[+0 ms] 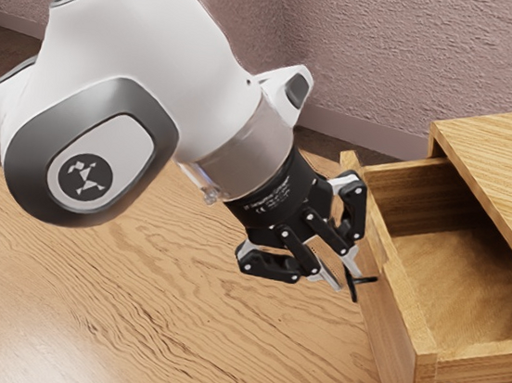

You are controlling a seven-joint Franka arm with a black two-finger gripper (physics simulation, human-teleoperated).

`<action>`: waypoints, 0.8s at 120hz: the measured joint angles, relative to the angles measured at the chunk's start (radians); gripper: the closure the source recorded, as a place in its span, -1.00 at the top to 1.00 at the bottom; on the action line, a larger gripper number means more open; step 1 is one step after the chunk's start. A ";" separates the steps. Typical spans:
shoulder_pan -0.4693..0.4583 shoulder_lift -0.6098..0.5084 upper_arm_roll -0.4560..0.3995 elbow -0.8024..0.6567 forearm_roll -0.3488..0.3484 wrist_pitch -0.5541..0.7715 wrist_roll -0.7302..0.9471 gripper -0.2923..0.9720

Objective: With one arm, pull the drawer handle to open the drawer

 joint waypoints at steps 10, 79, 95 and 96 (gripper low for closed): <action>-0.001 -0.023 0.007 -0.023 0.000 -0.002 -0.003 -0.52; 0.004 -0.149 0.067 -0.122 0.044 -0.051 -0.017 -0.52; 0.010 -0.173 0.075 -0.137 0.052 -0.074 -0.021 -0.52; 0.010 -0.174 0.077 -0.137 0.054 -0.076 -0.022 -0.52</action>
